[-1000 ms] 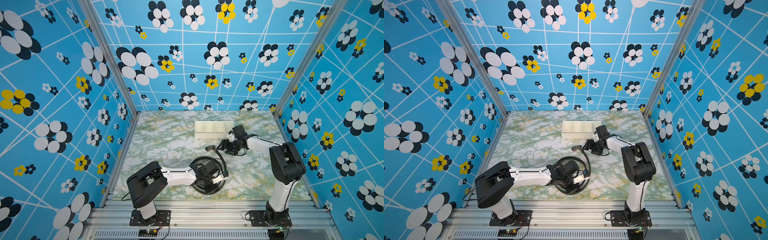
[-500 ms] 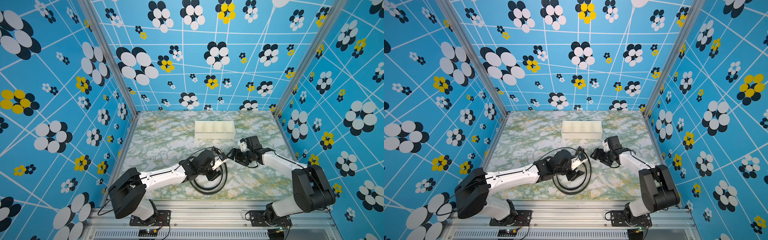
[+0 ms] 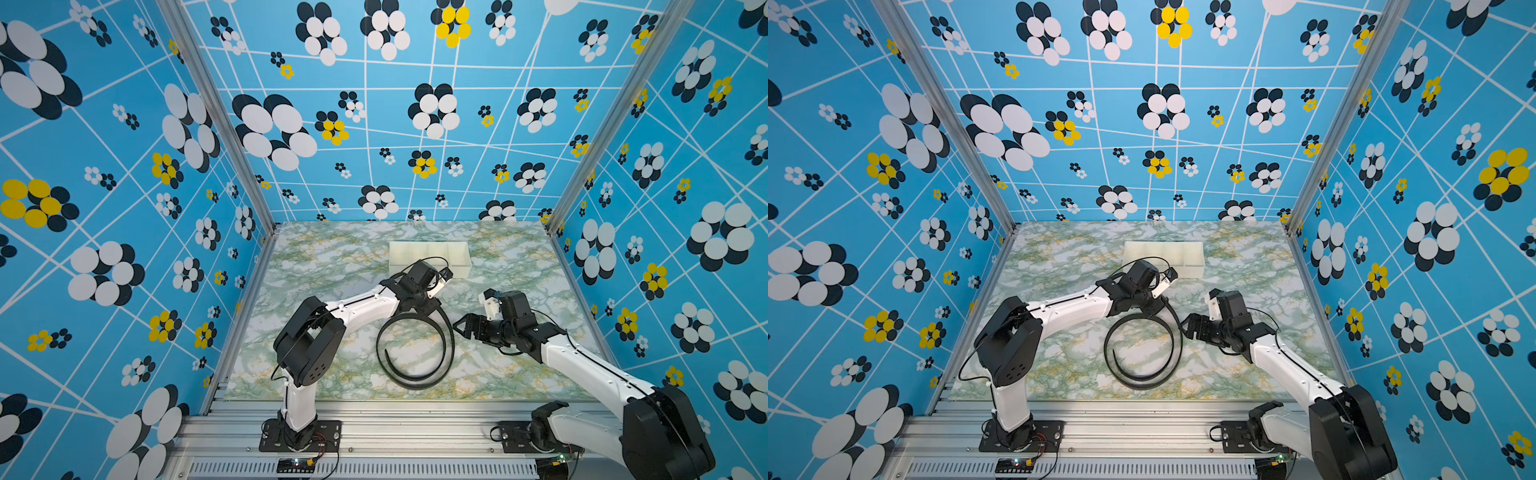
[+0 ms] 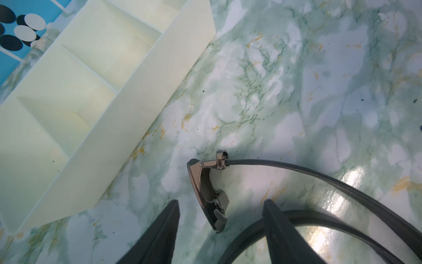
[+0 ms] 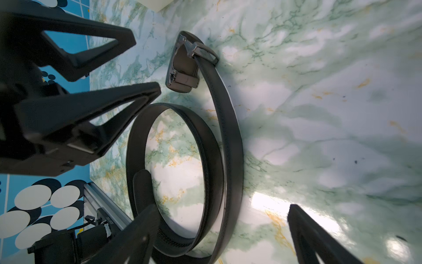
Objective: Place the belts into the storage roll
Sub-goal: Roll the belt at the center of the board.
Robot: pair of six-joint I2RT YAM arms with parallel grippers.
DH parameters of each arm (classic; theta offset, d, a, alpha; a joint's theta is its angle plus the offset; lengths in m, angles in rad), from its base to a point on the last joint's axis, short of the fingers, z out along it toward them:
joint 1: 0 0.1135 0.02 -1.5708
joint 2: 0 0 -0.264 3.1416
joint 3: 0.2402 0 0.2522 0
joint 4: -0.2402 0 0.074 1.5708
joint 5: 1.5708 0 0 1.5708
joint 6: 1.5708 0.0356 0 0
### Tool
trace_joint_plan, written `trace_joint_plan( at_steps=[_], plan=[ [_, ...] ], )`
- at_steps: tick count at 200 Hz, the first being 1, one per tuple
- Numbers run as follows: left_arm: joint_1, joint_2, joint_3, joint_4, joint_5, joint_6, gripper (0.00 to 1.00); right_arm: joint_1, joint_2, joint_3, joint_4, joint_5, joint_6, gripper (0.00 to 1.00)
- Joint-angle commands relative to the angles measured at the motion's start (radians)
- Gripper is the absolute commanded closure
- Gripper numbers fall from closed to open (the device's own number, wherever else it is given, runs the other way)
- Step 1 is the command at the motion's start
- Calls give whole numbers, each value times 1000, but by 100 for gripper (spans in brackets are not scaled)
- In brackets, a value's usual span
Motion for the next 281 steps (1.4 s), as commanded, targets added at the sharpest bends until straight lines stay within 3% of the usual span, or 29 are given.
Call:
trace_joint_plan(
  at_steps=[1,43,86,109,128,161,217,251,281],
  plan=[
    [0,33,29,-87,-43,49,41,10,-27,-15,-66,23,-51,8],
    [3,103,50,-98,-103,43,44,24,-25,10,-114,43,-109,8],
    [16,180,116,-116,-97,51,53,125,56,66,-175,195,-142,8],
    [26,192,128,-115,-84,48,56,160,93,59,-135,206,-128,8],
    [35,203,137,-110,-75,40,67,188,128,67,-109,217,-117,8],
    [47,213,146,-104,-59,22,75,236,210,114,-91,242,-114,9],
    [49,236,193,-135,-61,41,80,241,271,145,-53,252,-91,9],
    [52,245,208,-161,-83,40,96,255,318,182,-70,265,-97,9],
    [69,229,185,-168,-100,12,100,270,377,215,-114,357,-70,10]
  ],
)
